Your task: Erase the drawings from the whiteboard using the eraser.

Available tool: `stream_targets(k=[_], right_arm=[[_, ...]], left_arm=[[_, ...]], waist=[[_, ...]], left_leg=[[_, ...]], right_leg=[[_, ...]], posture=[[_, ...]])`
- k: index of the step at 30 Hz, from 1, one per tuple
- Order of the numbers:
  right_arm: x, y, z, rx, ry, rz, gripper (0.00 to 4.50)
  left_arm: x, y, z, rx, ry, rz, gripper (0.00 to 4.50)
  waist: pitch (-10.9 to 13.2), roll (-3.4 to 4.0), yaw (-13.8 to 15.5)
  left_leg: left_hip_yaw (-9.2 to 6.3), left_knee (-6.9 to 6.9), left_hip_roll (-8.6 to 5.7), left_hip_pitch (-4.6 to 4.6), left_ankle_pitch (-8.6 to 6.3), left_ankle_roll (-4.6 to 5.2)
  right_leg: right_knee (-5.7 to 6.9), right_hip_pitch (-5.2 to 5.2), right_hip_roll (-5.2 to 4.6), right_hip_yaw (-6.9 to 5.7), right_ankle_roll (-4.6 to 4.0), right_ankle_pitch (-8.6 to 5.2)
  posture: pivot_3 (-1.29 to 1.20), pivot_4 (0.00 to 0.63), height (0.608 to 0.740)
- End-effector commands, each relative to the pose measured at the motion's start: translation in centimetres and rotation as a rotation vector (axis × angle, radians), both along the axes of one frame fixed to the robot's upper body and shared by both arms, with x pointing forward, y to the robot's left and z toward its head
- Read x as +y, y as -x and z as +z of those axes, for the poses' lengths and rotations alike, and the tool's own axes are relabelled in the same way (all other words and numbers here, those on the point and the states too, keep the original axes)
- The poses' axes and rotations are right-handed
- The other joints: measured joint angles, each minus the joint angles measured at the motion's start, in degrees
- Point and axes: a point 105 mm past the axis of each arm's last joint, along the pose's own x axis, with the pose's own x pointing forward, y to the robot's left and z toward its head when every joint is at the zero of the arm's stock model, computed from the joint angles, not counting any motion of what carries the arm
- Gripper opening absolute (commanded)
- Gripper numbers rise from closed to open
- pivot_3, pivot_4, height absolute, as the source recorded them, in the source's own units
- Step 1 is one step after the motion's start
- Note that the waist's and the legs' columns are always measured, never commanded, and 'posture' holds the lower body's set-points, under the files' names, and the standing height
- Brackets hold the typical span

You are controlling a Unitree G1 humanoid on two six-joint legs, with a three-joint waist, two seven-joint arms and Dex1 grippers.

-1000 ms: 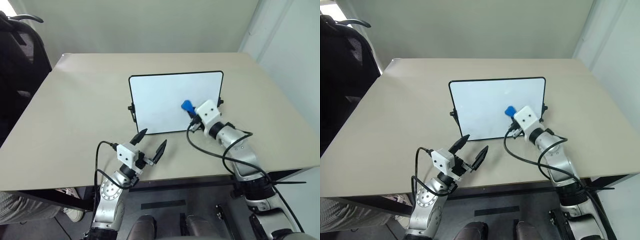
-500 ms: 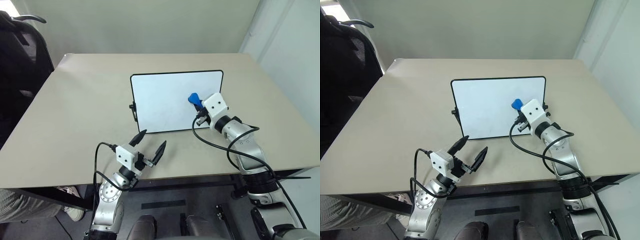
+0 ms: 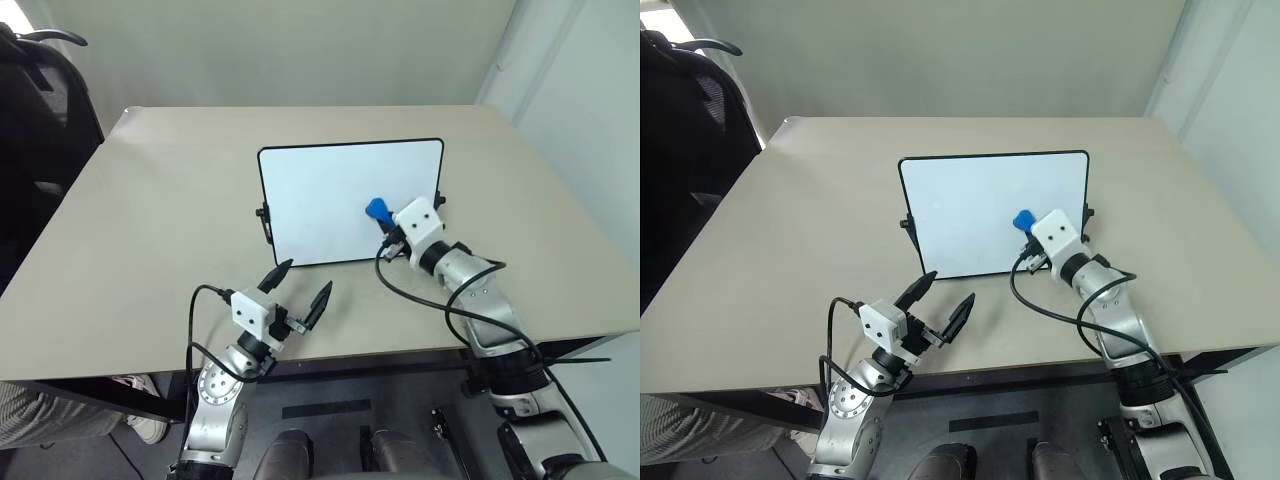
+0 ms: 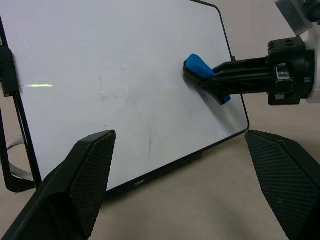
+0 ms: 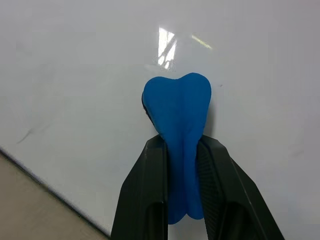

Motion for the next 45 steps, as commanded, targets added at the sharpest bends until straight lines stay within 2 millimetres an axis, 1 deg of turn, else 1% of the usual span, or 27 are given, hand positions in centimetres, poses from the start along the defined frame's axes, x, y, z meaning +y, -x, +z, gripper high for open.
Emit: stream_targets(k=[1,4,8,12,14,18,21,25,27,32,34,36,37,42,45], right_arm=[[-1.2,-0.4,2.6,-0.087,-0.015,-0.034,0.48],[-1.0,-0.3,2.7,-0.087,-0.022,-0.029,0.48],[-0.1,0.1,0.8,-0.05,0.001,-0.001,0.48],[0.6,0.5,0.1,-0.03,0.003,0.024,0.48],[0.7,0.5,0.3,-0.034,0.001,0.032,0.48],[-0.3,-0.3,2.1,-0.08,-0.014,-0.001,0.48],[-0.6,-0.5,3.2,-0.112,-0.025,-0.015,0.48],[-0.6,-0.4,3.4,-0.12,-0.02,-0.012,0.48],[-0.5,-0.3,3.0,-0.111,-0.019,-0.008,0.48],[0.9,0.6,-0.1,-0.032,0.027,0.041,0.48],[1.3,1.0,-0.4,-0.022,0.033,0.057,0.48],[1.5,1.1,0.0,-0.031,0.028,0.062,0.48],[1.4,1.0,0.5,-0.039,0.017,0.057,0.48],[0.2,0.1,3.0,-0.102,-0.008,0.004,0.48],[0.1,-0.1,3.5,-0.12,-0.017,-0.008,0.48]], left_arm=[[-0.1,0.3,1.2,-0.044,0.005,-0.005,4.5],[-0.2,0.3,1.2,-0.047,0.0,-0.015,4.5],[-0.3,0.5,1.3,-0.048,0.001,-0.013,4.5],[-0.2,0.5,1.3,-0.049,0.0,-0.008,4.5],[-0.1,0.4,1.4,-0.049,0.0,-0.005,4.5],[-0.1,0.3,1.4,-0.051,0.002,-0.002,4.5],[0.0,0.3,1.4,-0.053,0.0,-0.001,4.5],[-0.1,0.2,1.4,-0.055,0.002,-0.004,4.5],[-0.1,0.2,1.4,-0.055,0.004,-0.005,4.5],[-0.1,0.1,1.4,-0.056,0.002,-0.006,4.5],[-0.1,0.1,1.4,-0.055,0.004,-0.004,4.5],[-0.1,0.1,1.3,-0.051,0.008,0.0,4.5],[-0.1,0.0,1.3,-0.05,0.009,0.001,4.5],[-0.1,-0.1,1.2,-0.048,0.006,-0.002,4.5],[-0.1,-0.1,1.2,-0.047,0.005,-0.007,4.5]], waist=[[0.0,0.0,0.02],[0.0,0.0,0.01],[-0.01,-0.02,0.01],[-0.01,-0.01,0.01],[-0.01,-0.01,0.01],[0.0,0.0,0.0],[0.0,0.0,0.0],[0.0,0.0,0.01],[0.0,0.0,0.04],[-0.02,-0.02,0.04],[-0.01,-0.02,0.04],[-0.01,-0.01,-0.04],[-0.01,-0.01,-0.07],[0.0,0.01,-0.06],[0.0,0.0,-0.02]], left_leg=[[0.0,0.0,0.0,0.02,0.0,0.0],[0.0,0.0,0.0,0.02,-0.01,-0.01],[-0.01,0.0,0.0,0.02,0.02,0.03],[0.0,0.0,0.0,0.0,0.02,0.04],[0.0,0.0,0.0,0.01,0.02,0.04],[0.0,0.0,0.0,0.01,0.01,0.02],[0.0,0.0,0.0,0.0,0.0,0.0],[-0.01,0.0,0.0,0.02,0.0,0.01],[0.0,0.0,0.0,0.0,0.01,0.02],[-0.01,0.0,0.0,0.02,0.02,0.03],[0.0,0.0,0.0,0.01,0.02,0.03],[0.0,0.0,0.0,0.0,0.01,0.02],[0.0,0.0,0.0,0.0,0.01,0.02],[0.0,0.0,0.0,0.0,0.0,0.0],[-0.01,0.0,0.0,0.02,0.0,0.0]], right_leg=[[0.0,-0.01,0.0,0.0,-0.01,0.0],[0.02,-0.02,0.0,-0.01,-0.03,-0.01],[0.02,0.0,0.0,-0.01,-0.01,-0.01],[0.0,0.03,0.0,0.0,0.01,-0.02],[0.01,0.03,0.0,0.0,0.01,-0.02],[0.01,0.02,0.0,0.0,0.0,-0.01],[0.02,0.0,0.0,0.0,-0.04,0.01],[0.02,-0.01,0.0,-0.01,-0.04,0.01],[0.01,-0.01,0.0,-0.01,-0.03,0.01],[0.01,0.05,0.0,-0.01,0.0,-0.01],[0.01,0.05,0.0,-0.01,0.02,-0.02],[0.01,0.05,0.0,-0.01,0.02,-0.02],[0.01,0.05,0.0,0.0,0.02,-0.02],[0.02,0.0,0.0,0.0,-0.02,0.01],[0.02,-0.06,0.0,-0.01,-0.07,0.03]], posture=[[0.0,0.15,0.74],[0.0,0.15,0.74],[0.0,0.15,0.74],[0.0,0.15,0.74],[0.0,0.15,0.74],[0.0,0.15,0.74],[0.0,0.15,0.74],[0.0,0.15,0.74],[0.0,0.15,0.74],[0.0,0.15,0.74],[0.0,0.15,0.74],[0.0,0.15,0.74],[0.0,0.15,0.74],[0.0,0.15,0.74],[0.0,0.15,0.74]])
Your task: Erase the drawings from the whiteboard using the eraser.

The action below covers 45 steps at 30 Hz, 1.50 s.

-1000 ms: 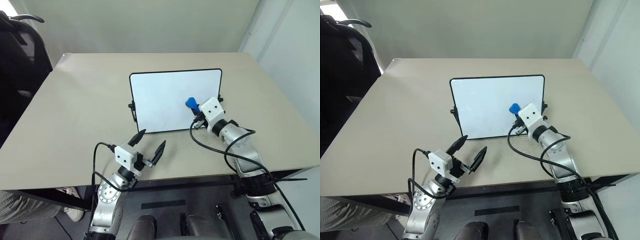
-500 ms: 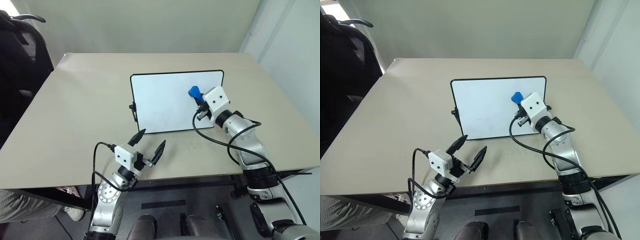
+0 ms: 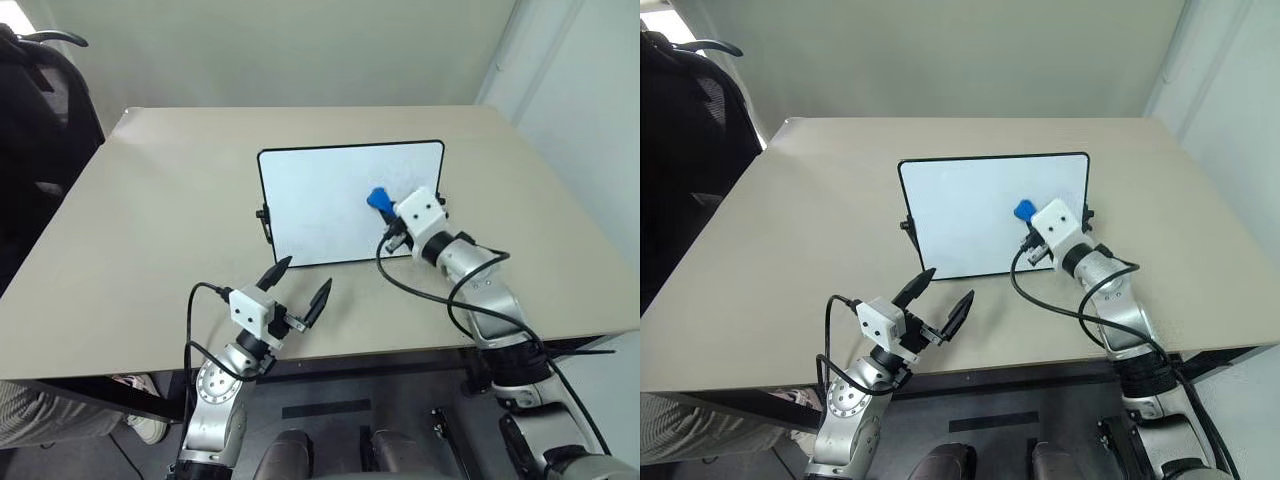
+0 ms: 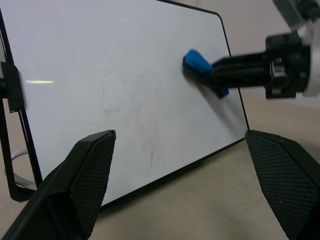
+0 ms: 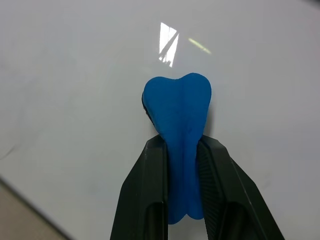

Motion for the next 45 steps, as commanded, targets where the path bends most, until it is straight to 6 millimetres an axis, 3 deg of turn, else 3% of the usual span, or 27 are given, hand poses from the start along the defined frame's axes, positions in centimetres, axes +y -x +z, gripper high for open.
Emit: stream_targets(k=[1,8,14,20,25,31,36,40,45], right_arm=[[-0.2,0.1,2.2,-0.073,-0.036,-0.014,0.48],[1.8,1.5,-0.8,0.051,-0.057,0.062,0.48],[0.7,1.5,-2.5,0.104,-0.019,0.022,0.48],[-1.5,0.5,-1.5,0.069,-0.025,-0.07,0.48],[-2.1,0.3,-1.5,0.063,-0.011,-0.093,0.48],[0.8,1.7,-3.8,0.113,0.037,0.02,0.48],[2.4,2.0,-3.1,0.087,0.02,0.068,0.48],[2.0,1.3,-2.0,0.051,0.019,0.044,0.48],[0.0,0.4,-1.5,0.041,0.033,-0.015,0.48]], left_arm=[[-0.1,0.0,0.8,-0.037,0.008,-0.006,4.5],[-0.1,-0.1,0.8,-0.038,0.005,-0.008,4.5],[0.0,-0.1,0.9,-0.039,0.003,-0.006,4.5],[-0.1,-0.2,0.9,-0.041,0.002,-0.012,4.5],[-0.3,-0.3,1.0,-0.043,0.004,-0.018,4.5],[-0.5,0.0,1.0,-0.046,0.007,-0.019,4.5],[-0.3,0.2,1.1,-0.047,0.009,-0.011,4.5],[-0.2,0.3,1.1,-0.05,0.008,-0.003,4.5],[-0.1,0.3,1.1,-0.052,0.008,0.001,4.5]], waist=[[0.0,0.0,0.05],[-0.01,-0.02,0.04],[-0.01,-0.01,0.05],[-0.01,-0.01,0.06],[-0.01,-0.01,0.05],[-0.02,-0.02,0.04],[-0.01,-0.01,-0.23],[-0.01,-0.01,-0.19],[-0.01,-0.01,0.11]], left_leg=[[0.0,0.0,0.0,0.0,0.0,0.0],[0.0,-0.01,0.01,-0.01,0.03,0.05],[0.01,0.0,-0.01,0.0,0.03,0.04],[0.01,0.0,0.0,0.0,-0.02,-0.04],[0.01,0.0,0.0,0.0,-0.02,-0.04],[0.01,0.0,0.0,0.01,0.03,0.04],[0.01,0.0,0.0,0.0,0.04,0.06],[0.01,0.0,0.0,0.01,0.03,0.05],[0.0,0.0,0.0,0.0,0.01,0.01]], right_leg=[[0.0,0.0,0.0,0.0,0.0,0.0],[0.0,0.09,0.01,-0.01,0.07,-0.04],[-0.05,0.08,-0.01,0.0,0.13,-0.07],[0.0,0.06,0.0,0.0,0.06,-0.03],[0.0,0.07,0.0,0.0,0.08,-0.01],[0.02,0.09,0.0,0.0,0.09,-0.02],[0.0,0.11,0.0,0.01,0.14,-0.06],[-0.03,0.03,0.0,0.0,0.14,-0.06],[-0.03,0.02,0.0,0.0,0.07,-0.04]], posture=[[0.0,0.15,0.74],[0.0,0.15,0.74],[0.0,0.15,0.74],[0.0,0.15,0.74],[0.0,0.15,0.74],[0.0,0.15,0.74],[0.0,0.15,0.74],[0.0,0.15,0.74],[0.0,0.15,0.74]])
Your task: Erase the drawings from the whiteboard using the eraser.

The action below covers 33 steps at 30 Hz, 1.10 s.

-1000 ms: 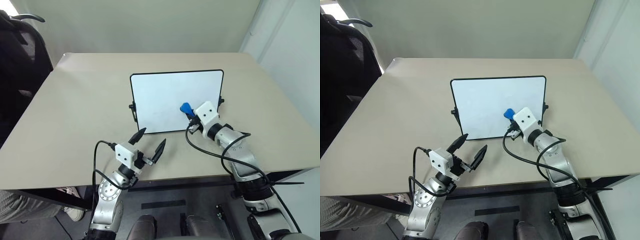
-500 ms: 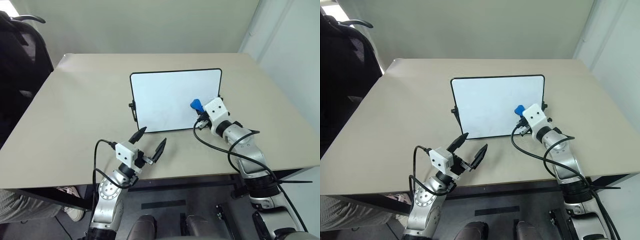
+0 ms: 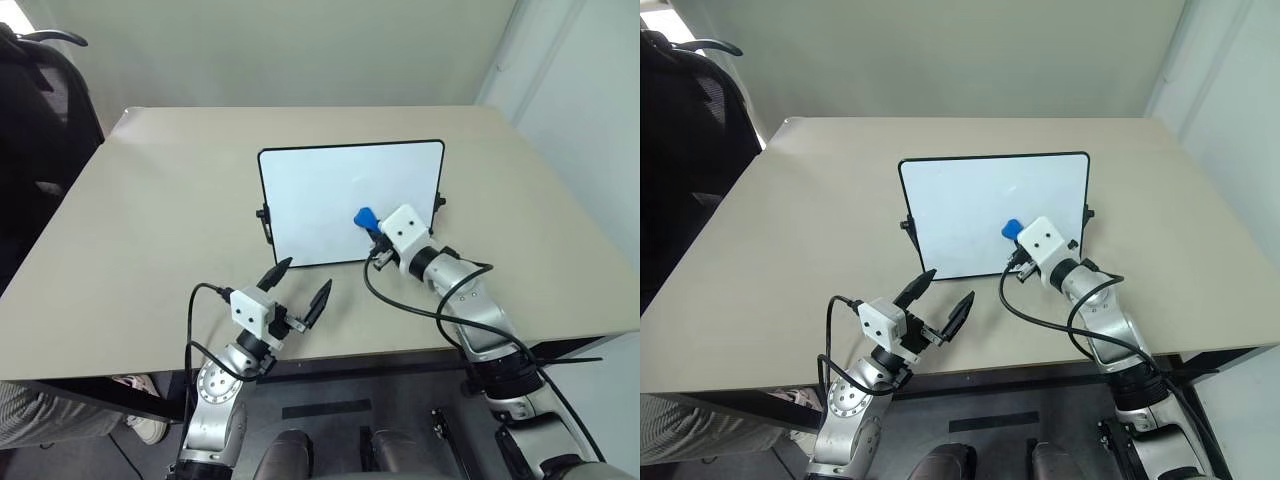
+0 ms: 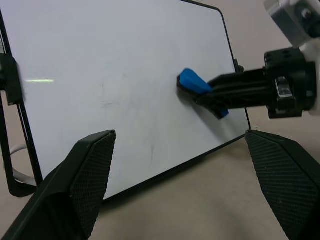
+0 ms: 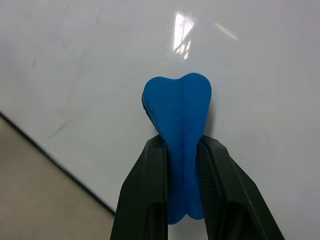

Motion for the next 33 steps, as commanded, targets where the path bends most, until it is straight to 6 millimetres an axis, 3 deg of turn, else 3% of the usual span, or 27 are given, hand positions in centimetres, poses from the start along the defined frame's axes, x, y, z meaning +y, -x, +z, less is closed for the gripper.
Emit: stream_targets(k=[1,7,19,22,28,33], right_arm=[[-1.8,-0.5,1.2,-0.053,0.011,-0.052,0.48],[-1.7,0.4,-0.3,-0.018,0.034,-0.031,0.48],[-1.1,-0.2,1.8,-0.076,0.008,-0.024,0.48],[-0.9,0.0,1.5,-0.063,0.015,-0.009,0.48],[-1.7,0.2,-1.2,0.008,0.04,-0.037,0.48],[-2.4,-0.1,-0.6,-0.002,0.033,-0.062,0.48]], left_arm=[[-0.1,0.3,1.4,-0.062,0.009,-0.001,4.5],[-0.2,0.4,1.4,-0.066,0.007,-0.001,4.5],[-0.4,0.1,1.3,-0.06,0.011,-0.006,4.5],[-0.4,0.1,1.3,-0.06,0.012,-0.005,4.5],[-0.4,0.1,1.2,-0.06,0.011,0.001,4.5],[-0.3,-0.1,1.2,-0.06,0.007,-0.002,4.5]], waist=[[0.0,-0.01,0.2],[-0.01,-0.02,0.18],[0.0,0.0,-0.1],[0.0,0.0,-0.06],[-0.01,-0.02,0.08],[-0.01,-0.02,0.07]], left_leg=[[0.0,0.0,0.0,0.0,-0.01,-0.02],[0.0,0.0,0.0,0.0,-0.02,-0.04],[0.0,0.0,0.0,0.0,0.01,0.02],[0.0,0.0,0.0,0.01,0.01,0.02],[0.0,0.0,0.0,0.02,0.01,0.02],[0.0,0.0,0.0,0.0,0.0,0.0]], right_leg=[[0.0,0.0,0.0,0.0,0.0,0.0],[0.03,0.11,0.0,0.0,0.01,-0.01],[0.03,0.08,0.01,0.01,0.08,-0.03],[0.01,0.02,0.0,0.0,0.02,-0.01],[0.0,0.05,0.0,0.0,0.06,-0.03],[0.03,0.12,0.0,0.01,0.04,-0.02]], posture=[[0.0,0.15,0.74],[0.0,0.15,0.74],[0.0,0.15,0.74],[0.0,0.15,0.74],[0.0,0.15,0.74],[0.0,0.15,0.74]])
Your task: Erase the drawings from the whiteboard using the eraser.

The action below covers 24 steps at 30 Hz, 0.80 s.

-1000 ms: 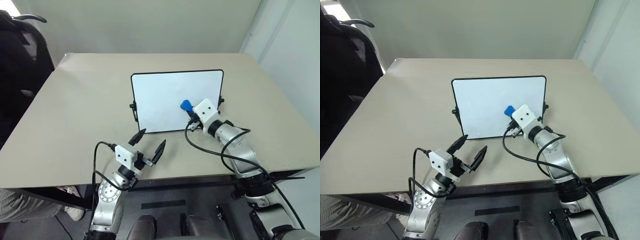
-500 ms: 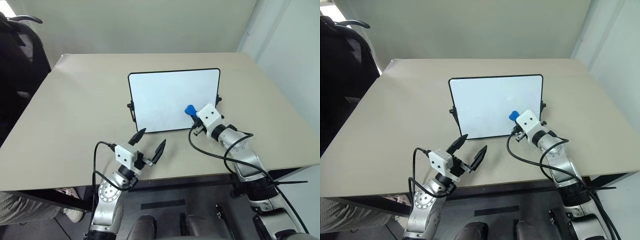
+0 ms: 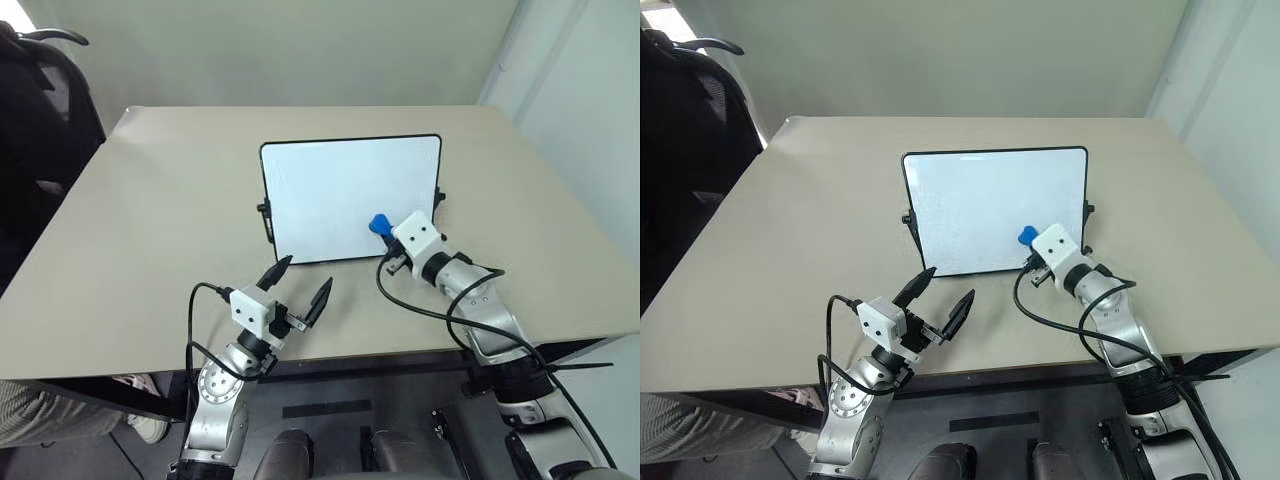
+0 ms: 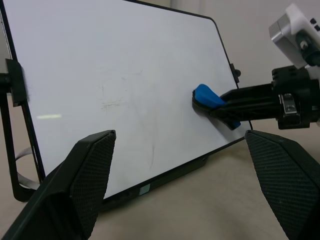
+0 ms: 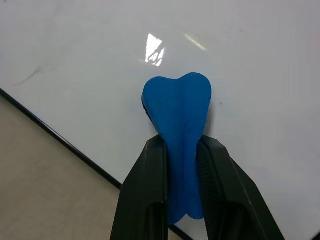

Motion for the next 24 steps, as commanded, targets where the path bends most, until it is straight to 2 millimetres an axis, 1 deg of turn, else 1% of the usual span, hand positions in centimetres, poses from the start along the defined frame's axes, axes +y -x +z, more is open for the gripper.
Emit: stream_targets(k=[1,3,6,10,12,14,17,18,19,21,24], right_arm=[[-0.7,-0.3,1.8,-0.06,-0.003,-0.019,0.48],[-0.8,-0.2,2.6,-0.08,-0.018,-0.014,0.48],[-1.2,0.5,4.3,-0.102,-0.089,0.012,0.48],[-1.9,2.8,6.0,-0.076,-0.17,0.115,0.48],[-3.2,3.7,6.9,-0.058,-0.193,0.13,0.48],[-4.9,4.3,7.1,-0.008,-0.208,0.123,0.48],[-7.3,5.0,5.7,0.103,-0.133,0.102,0.48],[-8.1,5.2,4.9,0.144,-0.092,0.084,0.48],[-8.9,5.4,4.2,0.176,-0.055,0.065,0.48],[-10.9,5.6,3.0,0.252,-0.014,0.004,0.48],[-13.3,5.6,1.4,0.367,0.029,-0.097,0.48]], left_arm=[[-0.1,-0.1,0.8,-0.042,-0.001,-0.005,4.5],[-0.1,-0.1,0.8,-0.042,-0.002,-0.006,4.5],[0.0,-0.2,0.8,-0.042,-0.005,-0.007,4.5],[0.2,-0.2,0.8,-0.04,-0.007,-0.005,4.5],[0.2,-0.1,0.8,-0.04,-0.008,-0.005,4.5],[0.2,0.0,0.8,-0.039,-0.009,-0.005,4.5],[-0.2,0.1,0.6,-0.033,-0.011,-0.02,4.5],[-0.3,0.1,0.5,-0.031,-0.01,-0.024,4.5],[-0.4,0.1,0.5,-0.029,-0.009,-0.028,4.5],[-0.7,0.2,0.4,-0.027,-0.007,-0.035,4.5],[-0.9,0.4,0.4,-0.026,-0.004,-0.038,4.5]], waist=[[0.0,0.0,0.0],[0.0,0.0,0.0],[0.02,0.01,0.01],[0.0,-0.01,0.25],[-0.01,-0.04,0.3],[-0.01,-0.05,0.38],[-0.05,-0.11,0.57],[-0.04,-0.13,0.6],[-0.04,-0.12,0.61],[-0.02,-0.12,0.62],[0.05,-0.19,0.5]], left_leg=[[0.0,0.0,0.0,0.0,0.0,0.0],[0.0,0.0,0.0,0.0,0.0,-0.01],[0.0,0.0,0.0,-0.02,-0.01,-0.01],[0.0,0.0,0.0,-0.03,0.02,0.02],[0.02,0.01,-0.01,0.0,0.04,0.02],[0.04,0.06,-0.04,-0.02,0.03,0.01],[0.06,0.07,-0.06,0.0,0.02,-0.01],[0.05,0.07,-0.06,0.05,0.02,-0.01],[0.05,0.06,-0.05,0.06,0.0,-0.03],[0.05,0.05,-0.05,0.07,-0.01,-0.08],[0.07,0.04,-0.06,0.07,0.0,-0.12]], right_leg=[[0.0,0.0,0.0,0.0,0.0,0.0],[0.0,-0.01,0.0,0.0,0.0,0.01],[-0.01,0.0,0.0,0.0,0.02,0.0],[-0.01,0.05,0.0,-0.01,0.12,-0.11],[-0.04,0.11,0.0,-0.01,0.09,-0.21],[-0.07,0.23,-0.01,0.0,0.15,-0.31],[-0.08,0.33,-0.01,0.04,0.27,-0.48],[-0.05,0.35,-0.01,0.04,0.48,-0.69],[-0.02,0.37,-0.01,0.04,0.51,-0.79],[0.06,0.38,0.0,0.03,0.6,-0.85],[0.07,0.38,0.0,0.05,0.69,-0.85]], posture=[[0.0,0.15,0.74],[0.0,0.15,0.74],[0.0,0.15,0.74],[0.0,0.15,0.74],[0.0,0.15,0.74],[0.0,0.15,0.74],[0.0,0.15,0.74],[0.0,0.15,0.74],[0.0,0.15,0.74],[0.0,0.15,0.74],[0.0,0.15,0.74]])
